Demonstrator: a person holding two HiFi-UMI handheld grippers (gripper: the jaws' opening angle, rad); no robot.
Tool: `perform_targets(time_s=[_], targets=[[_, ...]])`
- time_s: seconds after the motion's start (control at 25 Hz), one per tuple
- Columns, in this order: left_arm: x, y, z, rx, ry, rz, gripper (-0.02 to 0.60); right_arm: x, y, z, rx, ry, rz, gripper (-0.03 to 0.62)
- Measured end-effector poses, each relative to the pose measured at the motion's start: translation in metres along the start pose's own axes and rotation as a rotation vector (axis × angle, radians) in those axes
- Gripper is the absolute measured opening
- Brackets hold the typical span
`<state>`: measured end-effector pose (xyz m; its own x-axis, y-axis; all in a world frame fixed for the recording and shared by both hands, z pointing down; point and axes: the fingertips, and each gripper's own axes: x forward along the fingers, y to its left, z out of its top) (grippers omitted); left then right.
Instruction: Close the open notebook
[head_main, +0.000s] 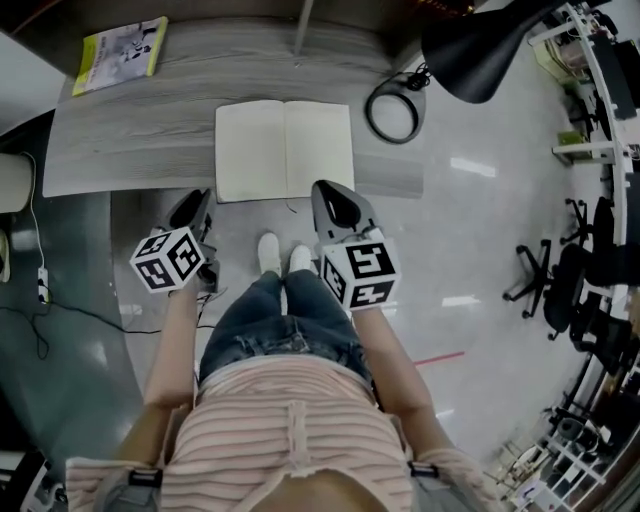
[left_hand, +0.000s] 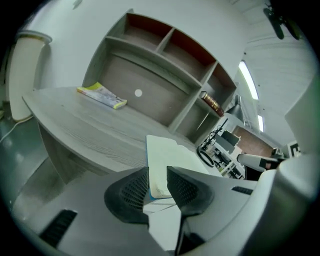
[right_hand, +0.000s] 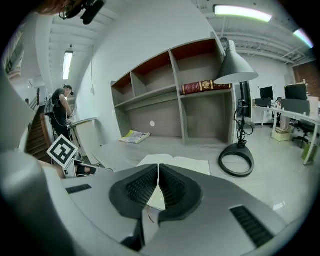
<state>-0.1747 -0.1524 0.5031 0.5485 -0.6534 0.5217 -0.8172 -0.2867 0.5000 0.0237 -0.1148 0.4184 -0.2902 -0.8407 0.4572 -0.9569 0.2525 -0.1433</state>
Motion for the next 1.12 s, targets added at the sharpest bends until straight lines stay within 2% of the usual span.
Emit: perform_targets(time_s=[0.08,0.32,0.6,1.12], targets=[[0.006,0.004,-0.005,-0.06,0.013,-0.007,0.105,0.003,0.0,0.0,-0.004,0.003,0.003,0.018],[0.021,0.007,-0.021,-0.164,0.064,-0.007,0.137,0.01,-0.007,0.001,-0.011,0.016,0.01,0.018],[0.03,0.012,-0.034,-0.241,0.127,0.016,0.147,0.022,-0.008,0.001,-0.035,0.047,0.035,0.018],[0.044,0.012,-0.044,-0.358,0.18,-0.005,0.149,0.054,0.0,-0.015,-0.079,0.156,0.087,0.018]])
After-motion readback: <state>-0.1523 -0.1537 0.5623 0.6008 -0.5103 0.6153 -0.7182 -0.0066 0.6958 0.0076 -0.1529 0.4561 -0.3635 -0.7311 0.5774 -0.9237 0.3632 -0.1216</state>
